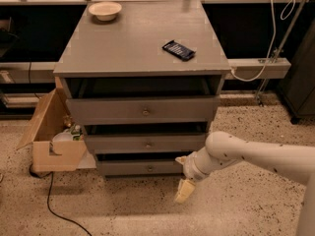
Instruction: Open bottom drawer
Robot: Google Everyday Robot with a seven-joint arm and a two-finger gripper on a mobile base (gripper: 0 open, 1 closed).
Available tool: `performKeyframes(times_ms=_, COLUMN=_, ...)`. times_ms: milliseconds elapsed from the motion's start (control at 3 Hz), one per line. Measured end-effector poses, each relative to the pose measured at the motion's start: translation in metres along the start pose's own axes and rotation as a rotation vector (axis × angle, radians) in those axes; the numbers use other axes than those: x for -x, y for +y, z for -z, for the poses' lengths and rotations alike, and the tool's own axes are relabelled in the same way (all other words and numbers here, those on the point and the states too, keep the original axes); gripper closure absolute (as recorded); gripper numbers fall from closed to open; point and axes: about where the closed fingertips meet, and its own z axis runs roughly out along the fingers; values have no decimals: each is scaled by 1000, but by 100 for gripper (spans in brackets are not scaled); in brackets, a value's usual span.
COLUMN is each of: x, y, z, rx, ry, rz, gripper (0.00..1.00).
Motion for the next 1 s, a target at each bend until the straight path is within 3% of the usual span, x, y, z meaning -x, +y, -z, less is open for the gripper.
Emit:
performKeyframes(times_ms=333, x=-36, y=-24, z=-22, rx=-48, ry=57, rz=-25, gripper=0)
performKeyframes(times_ms=667, x=-100, y=-73, z=-64, rx=-93, ry=119, rz=-28, gripper=0)
performKeyframes(times_ms=1000, x=-132, y=-104, z=-91, rx=-108, ry=163, rz=-30, gripper=0)
